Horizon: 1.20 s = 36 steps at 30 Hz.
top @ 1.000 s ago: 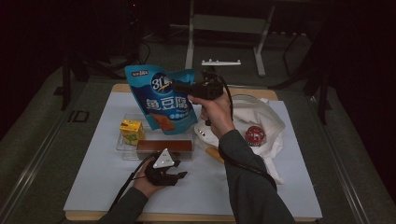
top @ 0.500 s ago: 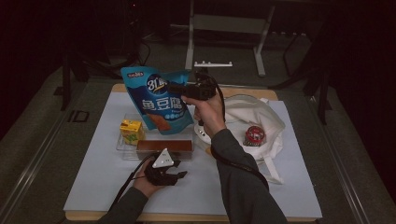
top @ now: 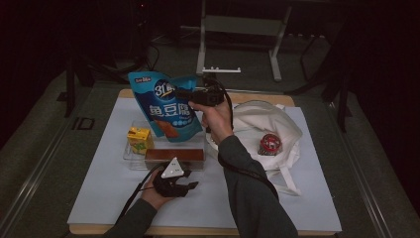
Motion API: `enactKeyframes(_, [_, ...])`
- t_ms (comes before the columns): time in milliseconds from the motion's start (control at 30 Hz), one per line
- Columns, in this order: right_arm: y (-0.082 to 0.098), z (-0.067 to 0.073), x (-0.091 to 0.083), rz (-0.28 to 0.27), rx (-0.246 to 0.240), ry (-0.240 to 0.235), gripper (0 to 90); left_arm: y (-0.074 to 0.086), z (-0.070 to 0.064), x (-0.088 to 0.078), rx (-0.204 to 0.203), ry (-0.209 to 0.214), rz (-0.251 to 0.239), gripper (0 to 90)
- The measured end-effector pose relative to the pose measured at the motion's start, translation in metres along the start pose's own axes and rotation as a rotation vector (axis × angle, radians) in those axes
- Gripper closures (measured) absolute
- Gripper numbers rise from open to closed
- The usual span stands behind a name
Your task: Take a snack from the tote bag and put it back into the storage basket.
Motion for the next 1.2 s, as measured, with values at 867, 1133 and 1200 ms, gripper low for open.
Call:
enactKeyframes(867, [0.017, -0.022, 0.038, 0.014, 0.071, -0.021, 89.7, 0.000, 0.001, -0.002, -0.015, 0.016, -0.021, 48.3])
enactKeyframes(1133, [0.027, -0.024, 0.052, 0.013, 0.065, -0.021, 89.7, 0.000, 0.001, -0.002, -0.016, 0.016, -0.024, 48.3])
enactKeyframes(1200, [0.029, -0.025, 0.055, 0.009, 0.061, -0.026, 89.7, 0.000, 0.001, -0.002, -0.017, 0.015, -0.026, 48.3])
Point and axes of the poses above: each handheld gripper's, and its own axes: x roughly forward along the jaws, y roughly out of its underside, z roughly to its left, the point moved 6 cm from there along x, roughly forward along the jaws, and after that the axes turned 5 degrees about z, right-handed, at the moved point
